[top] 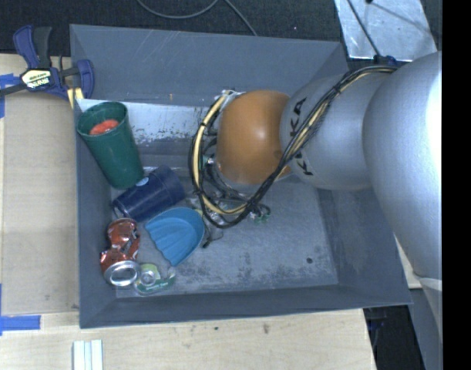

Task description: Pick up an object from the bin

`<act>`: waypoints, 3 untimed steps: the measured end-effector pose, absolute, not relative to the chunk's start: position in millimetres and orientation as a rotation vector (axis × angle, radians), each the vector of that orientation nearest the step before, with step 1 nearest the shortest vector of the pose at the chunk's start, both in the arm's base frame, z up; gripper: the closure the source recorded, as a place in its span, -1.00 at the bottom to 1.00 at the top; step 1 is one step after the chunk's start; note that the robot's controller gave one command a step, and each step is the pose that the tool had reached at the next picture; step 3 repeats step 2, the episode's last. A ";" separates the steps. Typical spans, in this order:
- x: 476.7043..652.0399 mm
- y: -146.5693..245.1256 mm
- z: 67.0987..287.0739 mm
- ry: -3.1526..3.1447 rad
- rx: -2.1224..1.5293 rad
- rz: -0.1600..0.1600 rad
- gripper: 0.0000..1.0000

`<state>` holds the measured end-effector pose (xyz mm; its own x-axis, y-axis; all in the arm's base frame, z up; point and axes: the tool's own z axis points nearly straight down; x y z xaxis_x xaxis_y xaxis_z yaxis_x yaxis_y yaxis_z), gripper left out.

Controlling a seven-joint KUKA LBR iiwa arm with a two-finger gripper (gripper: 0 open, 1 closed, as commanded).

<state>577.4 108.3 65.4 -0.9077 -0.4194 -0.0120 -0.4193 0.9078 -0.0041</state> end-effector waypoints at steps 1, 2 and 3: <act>577.2 108.0 68.6 3.055 -0.680 -0.003 1.00; 575.8 108.0 77.1 3.061 -0.676 -0.002 1.00; 575.8 108.0 77.1 3.061 -0.676 -0.002 1.00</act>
Offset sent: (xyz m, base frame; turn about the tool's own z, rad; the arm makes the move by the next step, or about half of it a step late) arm 0.0000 0.0000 0.0925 0.0000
